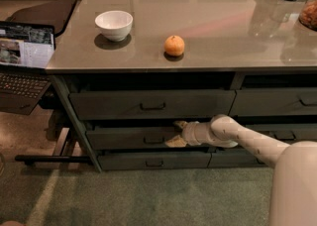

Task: Open middle drawer

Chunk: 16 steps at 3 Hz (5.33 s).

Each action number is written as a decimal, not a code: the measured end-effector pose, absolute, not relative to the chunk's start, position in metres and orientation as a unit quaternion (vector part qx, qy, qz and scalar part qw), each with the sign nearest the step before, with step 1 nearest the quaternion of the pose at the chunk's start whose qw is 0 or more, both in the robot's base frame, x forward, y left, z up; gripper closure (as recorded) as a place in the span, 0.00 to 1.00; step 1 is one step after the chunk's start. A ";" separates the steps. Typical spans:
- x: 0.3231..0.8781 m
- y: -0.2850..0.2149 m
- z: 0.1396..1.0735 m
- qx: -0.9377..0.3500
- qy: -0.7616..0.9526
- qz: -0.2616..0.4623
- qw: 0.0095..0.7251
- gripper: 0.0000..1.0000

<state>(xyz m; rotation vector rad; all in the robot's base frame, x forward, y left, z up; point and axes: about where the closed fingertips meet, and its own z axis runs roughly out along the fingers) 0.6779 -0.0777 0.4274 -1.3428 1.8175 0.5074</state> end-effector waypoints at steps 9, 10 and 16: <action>0.600 -0.122 0.430 -0.542 0.740 0.186 0.354 0.87; 0.599 -0.123 0.434 -0.542 0.740 0.186 0.354 0.81; 0.508 -0.124 0.414 -0.635 0.703 0.246 0.207 0.39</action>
Offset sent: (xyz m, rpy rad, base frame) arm -0.0240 -0.0358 0.0034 -0.0213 -0.0035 -0.0538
